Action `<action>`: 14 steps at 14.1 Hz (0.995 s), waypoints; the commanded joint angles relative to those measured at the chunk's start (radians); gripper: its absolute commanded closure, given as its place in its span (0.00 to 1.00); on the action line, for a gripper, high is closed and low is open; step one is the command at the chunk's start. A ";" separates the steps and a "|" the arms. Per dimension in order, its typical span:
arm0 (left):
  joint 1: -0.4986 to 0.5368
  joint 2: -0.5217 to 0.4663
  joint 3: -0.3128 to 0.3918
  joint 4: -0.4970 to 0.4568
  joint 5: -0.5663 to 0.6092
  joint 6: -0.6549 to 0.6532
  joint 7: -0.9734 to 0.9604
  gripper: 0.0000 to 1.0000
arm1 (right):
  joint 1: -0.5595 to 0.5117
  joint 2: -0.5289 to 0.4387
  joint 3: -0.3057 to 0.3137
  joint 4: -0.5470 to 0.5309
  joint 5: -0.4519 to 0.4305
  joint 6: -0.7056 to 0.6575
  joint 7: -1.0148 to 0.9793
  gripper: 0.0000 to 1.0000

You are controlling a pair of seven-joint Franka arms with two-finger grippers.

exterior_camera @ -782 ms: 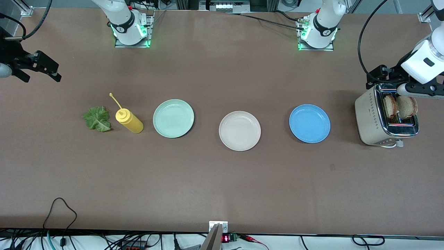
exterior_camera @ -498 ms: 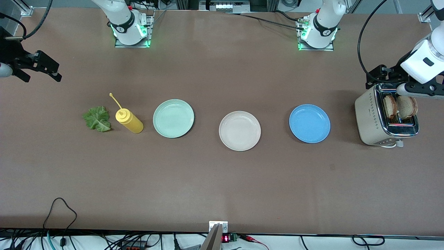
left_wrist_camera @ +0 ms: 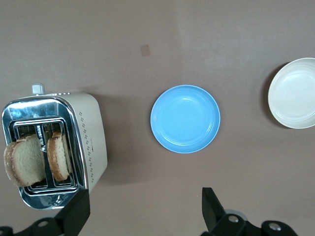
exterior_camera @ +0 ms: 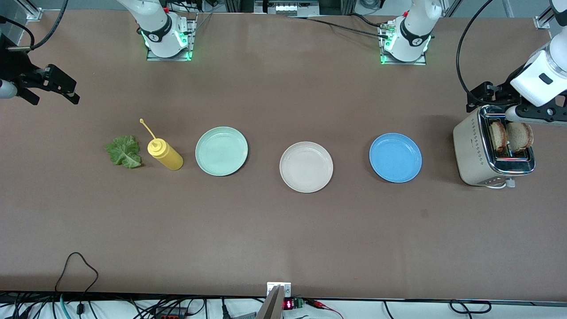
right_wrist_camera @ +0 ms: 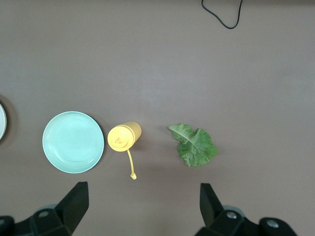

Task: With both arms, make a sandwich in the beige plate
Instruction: 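Lower the left gripper onto a bread slice in the toaster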

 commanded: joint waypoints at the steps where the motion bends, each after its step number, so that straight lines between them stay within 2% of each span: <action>1: -0.001 0.027 -0.001 0.020 0.019 -0.033 -0.013 0.00 | 0.003 -0.021 0.003 -0.018 0.004 -0.005 0.021 0.00; 5: 0.004 0.083 0.001 0.094 0.011 -0.122 -0.013 0.00 | 0.003 -0.019 0.003 -0.019 0.004 -0.008 0.023 0.00; 9: 0.008 0.134 0.011 0.101 0.020 -0.131 -0.004 0.00 | 0.003 -0.019 0.003 -0.018 0.004 -0.008 0.023 0.00; 12: 0.105 0.172 0.013 0.098 0.025 -0.130 0.052 0.00 | 0.003 -0.018 0.003 -0.019 0.004 -0.008 0.021 0.00; 14: 0.137 0.199 0.013 0.082 0.122 -0.104 0.173 0.00 | 0.003 -0.018 0.003 -0.019 0.004 -0.008 0.021 0.00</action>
